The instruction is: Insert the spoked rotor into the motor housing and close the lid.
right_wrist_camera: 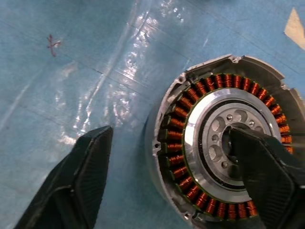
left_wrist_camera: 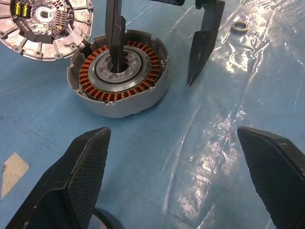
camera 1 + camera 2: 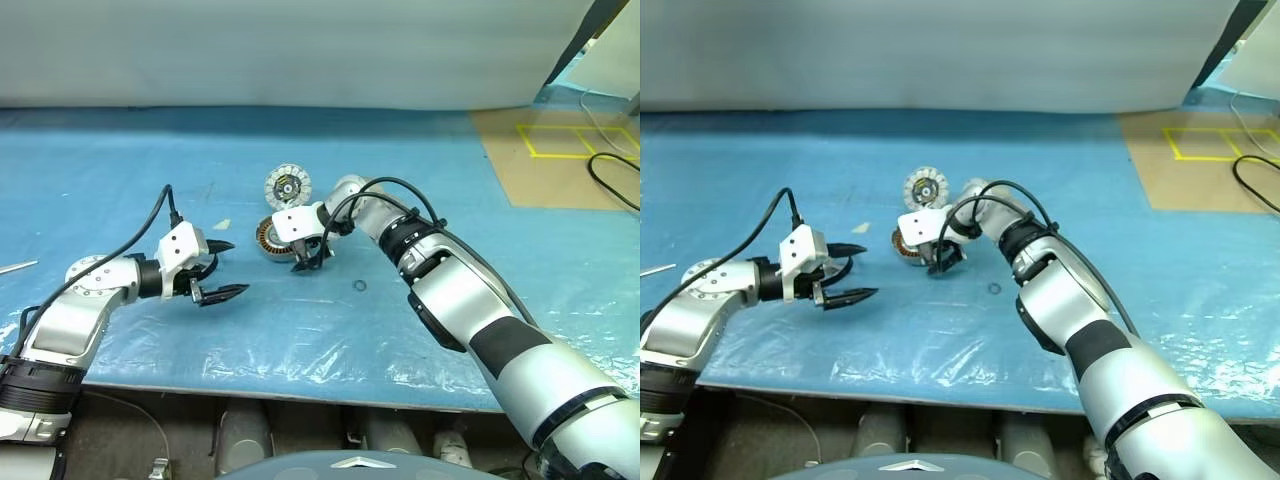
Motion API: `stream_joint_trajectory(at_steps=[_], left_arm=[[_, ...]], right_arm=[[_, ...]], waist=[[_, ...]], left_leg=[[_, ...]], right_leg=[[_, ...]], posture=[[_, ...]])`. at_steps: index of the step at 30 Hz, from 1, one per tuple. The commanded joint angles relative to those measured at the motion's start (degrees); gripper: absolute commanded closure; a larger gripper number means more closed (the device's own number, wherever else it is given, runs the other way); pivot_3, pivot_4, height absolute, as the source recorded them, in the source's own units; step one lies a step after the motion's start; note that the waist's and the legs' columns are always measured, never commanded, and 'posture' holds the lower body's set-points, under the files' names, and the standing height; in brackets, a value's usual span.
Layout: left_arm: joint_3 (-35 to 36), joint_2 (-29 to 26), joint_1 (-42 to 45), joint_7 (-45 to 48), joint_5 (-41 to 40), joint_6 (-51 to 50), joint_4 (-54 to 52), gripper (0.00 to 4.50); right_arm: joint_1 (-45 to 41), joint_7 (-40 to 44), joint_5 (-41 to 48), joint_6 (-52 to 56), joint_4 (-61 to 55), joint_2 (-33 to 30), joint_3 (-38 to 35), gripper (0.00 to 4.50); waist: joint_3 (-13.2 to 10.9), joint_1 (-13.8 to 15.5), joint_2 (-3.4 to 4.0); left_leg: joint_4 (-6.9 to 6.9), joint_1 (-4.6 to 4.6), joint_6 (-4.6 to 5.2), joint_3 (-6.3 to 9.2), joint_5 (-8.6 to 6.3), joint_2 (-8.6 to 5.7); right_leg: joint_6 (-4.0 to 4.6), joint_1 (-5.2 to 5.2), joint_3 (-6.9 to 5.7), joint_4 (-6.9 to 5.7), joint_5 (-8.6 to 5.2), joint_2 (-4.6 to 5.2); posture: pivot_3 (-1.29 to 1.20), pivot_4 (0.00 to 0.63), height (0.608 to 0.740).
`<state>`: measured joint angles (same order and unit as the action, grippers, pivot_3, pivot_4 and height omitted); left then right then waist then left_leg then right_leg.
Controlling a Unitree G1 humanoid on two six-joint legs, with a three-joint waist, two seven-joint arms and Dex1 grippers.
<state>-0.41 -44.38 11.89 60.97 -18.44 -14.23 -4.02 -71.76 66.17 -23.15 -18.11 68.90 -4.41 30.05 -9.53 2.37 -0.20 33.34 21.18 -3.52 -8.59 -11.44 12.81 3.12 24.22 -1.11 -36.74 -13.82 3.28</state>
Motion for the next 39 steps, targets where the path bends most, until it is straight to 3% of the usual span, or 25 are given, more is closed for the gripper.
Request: stream_joint_trajectory(at_steps=[1,3,7,14,18,24,39], left_arm=[[0.4,0.3,-0.4,-0.5,0.4,0.8,-1.6,0.00],[0.4,0.5,-0.5,-0.6,0.6,0.9,-1.5,0.00],[0.4,0.9,0.0,-0.5,1.0,1.1,-0.9,0.00],[0.3,1.3,0.4,-0.4,1.2,1.2,-0.6,0.00],[0.3,1.5,0.1,-0.4,1.2,1.2,-0.6,0.00],[-0.6,2.5,0.3,-0.1,1.3,1.5,0.1,0.00],[-2.5,3.6,-0.1,1.7,1.4,1.3,0.7,0.00]], right_arm=[[-1.5,-1.6,-2.4,1.1,1.7,-0.1,1.0,1.64],[-1.9,-2.3,-3.2,1.0,2.0,-0.1,1.4,2.26],[-2.4,-2.4,-4.1,-0.6,1.8,-0.3,1.8,2.26],[-1.7,4.9,-1.8,-1.6,-2.0,-1.9,0.3,2.45],[1.6,14.9,1.0,-1.3,-12.0,-6.4,0.2,2.45],[12.2,25.9,5.7,8.2,-39.9,-15.1,0.9,2.45],[21.6,26.3,6.3,32.3,-67.5,-20.2,6.8,2.45]], waist=[[0.0,0.0,0.01],[0.0,0.0,0.00],[0.0,0.0,0.00],[0.0,0.0,0.00],[0.0,0.2,0.00],[0.0,0.3,-0.04],[0.0,0.2,-0.04]], left_leg=[[0.00,0.00,0.00,0.00,0.00,0.00],[0.00,0.00,0.00,-0.01,0.00,0.00],[0.01,-0.02,0.00,-0.01,0.00,-0.01],[0.01,0.04,0.00,-0.02,-0.01,-0.01],[0.00,0.18,0.04,0.00,0.01,-0.01],[0.00,0.25,0.29,0.02,0.07,-0.02],[-0.06,0.10,0.19,-0.01,0.10,-0.02]], right_leg=[[0.00,0.00,0.00,0.00,0.00,0.00],[0.00,-0.01,0.00,0.01,0.00,0.00],[0.01,-0.03,0.01,0.00,0.00,0.01],[0.02,-0.02,0.01,0.05,-0.01,0.01],[0.05,0.01,-0.04,0.08,-0.03,0.01],[0.03,0.04,-0.07,0.10,-0.02,0.00],[0.02,0.04,0.01,0.10,-0.02,-0.03]], posture=[[0.00,0.150,0.740],[0.00,0.150,0.740],[0.00,0.150,0.740],[0.00,0.150,0.740],[0.00,0.150,0.740],[0.00,0.150,0.740],[0.00,0.150,0.740]])
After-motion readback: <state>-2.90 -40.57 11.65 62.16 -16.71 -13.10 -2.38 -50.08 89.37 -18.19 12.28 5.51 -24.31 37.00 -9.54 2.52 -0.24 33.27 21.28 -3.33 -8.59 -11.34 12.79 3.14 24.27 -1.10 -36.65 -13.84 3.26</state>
